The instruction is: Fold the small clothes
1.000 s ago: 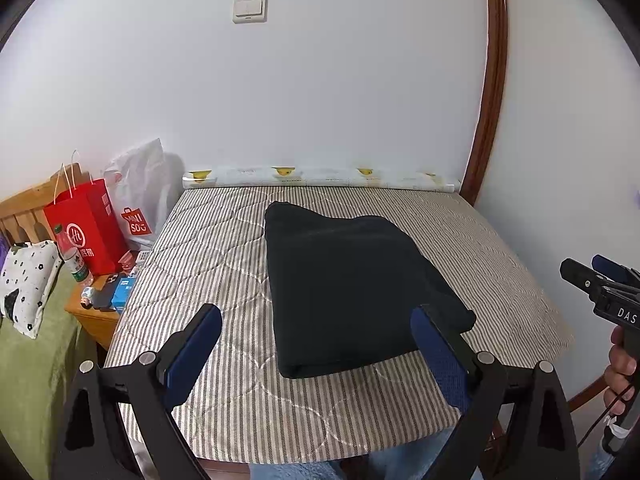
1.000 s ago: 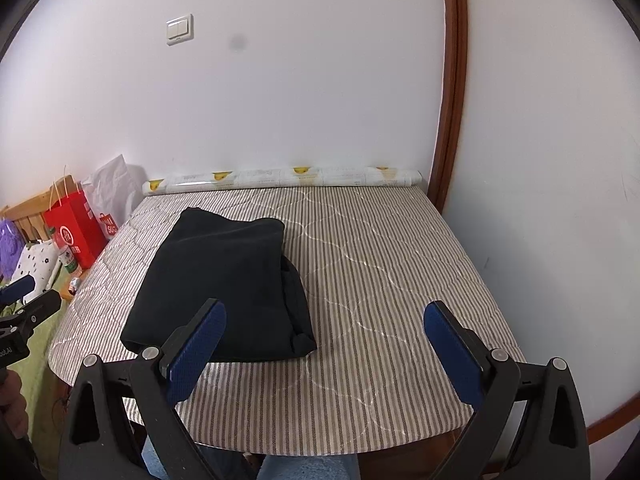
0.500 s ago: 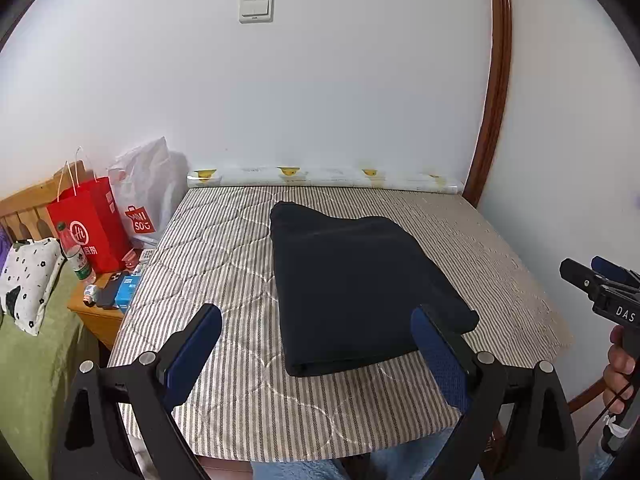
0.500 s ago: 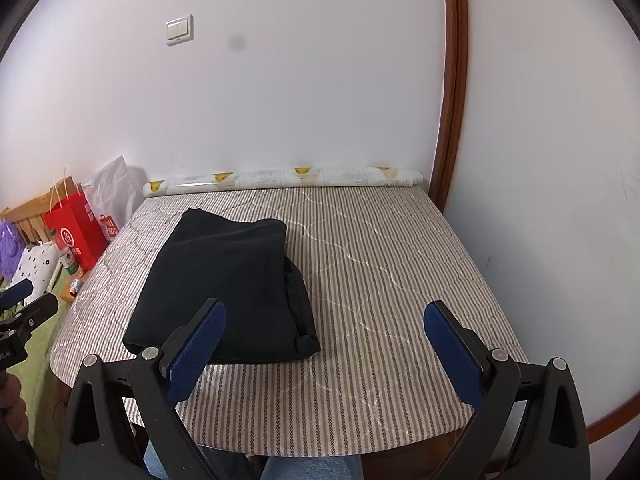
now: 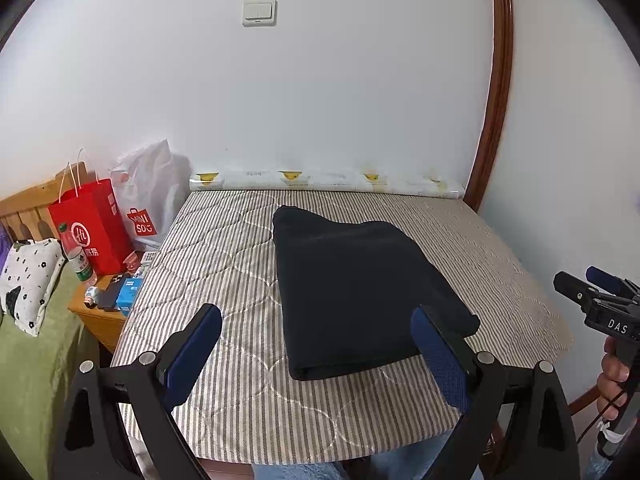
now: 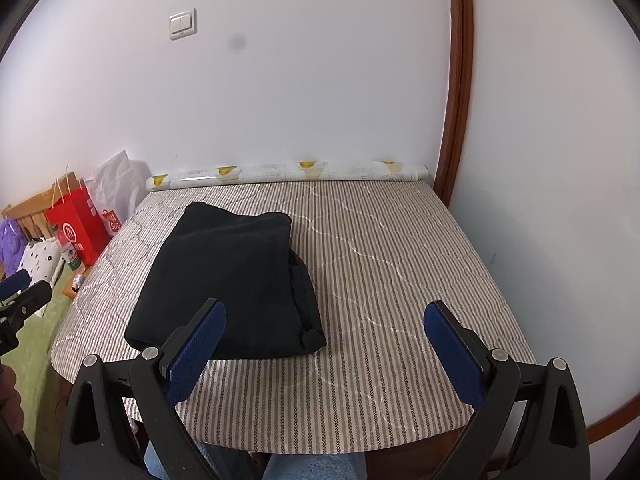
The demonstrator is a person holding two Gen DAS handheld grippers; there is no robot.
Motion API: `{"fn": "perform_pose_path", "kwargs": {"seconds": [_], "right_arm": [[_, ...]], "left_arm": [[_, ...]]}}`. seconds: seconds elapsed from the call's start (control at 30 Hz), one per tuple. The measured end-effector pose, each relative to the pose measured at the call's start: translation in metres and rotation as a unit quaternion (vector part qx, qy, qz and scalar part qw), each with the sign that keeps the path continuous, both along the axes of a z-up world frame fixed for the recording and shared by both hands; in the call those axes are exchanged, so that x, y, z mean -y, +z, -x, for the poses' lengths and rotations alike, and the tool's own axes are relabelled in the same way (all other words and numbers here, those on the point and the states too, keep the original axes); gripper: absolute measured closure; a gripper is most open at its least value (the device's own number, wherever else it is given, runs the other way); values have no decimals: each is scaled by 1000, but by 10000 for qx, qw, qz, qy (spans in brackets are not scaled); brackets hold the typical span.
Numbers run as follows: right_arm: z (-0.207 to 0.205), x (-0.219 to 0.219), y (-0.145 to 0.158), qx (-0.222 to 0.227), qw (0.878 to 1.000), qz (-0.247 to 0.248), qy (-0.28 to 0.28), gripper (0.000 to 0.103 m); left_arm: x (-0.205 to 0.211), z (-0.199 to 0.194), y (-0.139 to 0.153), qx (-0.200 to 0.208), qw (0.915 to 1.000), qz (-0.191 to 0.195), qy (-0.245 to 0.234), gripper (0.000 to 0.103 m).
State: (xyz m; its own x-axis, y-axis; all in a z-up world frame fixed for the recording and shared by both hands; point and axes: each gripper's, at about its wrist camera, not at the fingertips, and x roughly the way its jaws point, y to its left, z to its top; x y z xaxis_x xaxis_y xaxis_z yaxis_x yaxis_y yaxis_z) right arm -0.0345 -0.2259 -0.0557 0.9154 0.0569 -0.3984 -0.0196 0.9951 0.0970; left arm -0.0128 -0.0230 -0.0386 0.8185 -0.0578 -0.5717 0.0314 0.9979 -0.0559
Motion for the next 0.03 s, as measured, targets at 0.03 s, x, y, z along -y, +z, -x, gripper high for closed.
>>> {"fn": "perform_pose_path", "kwargs": {"seconds": [0.03], "right_arm": [[0,0,0,5,10000,-7,12,5]], "left_arm": [[1,-1,1,10,10000,-22,-20,7]]}}
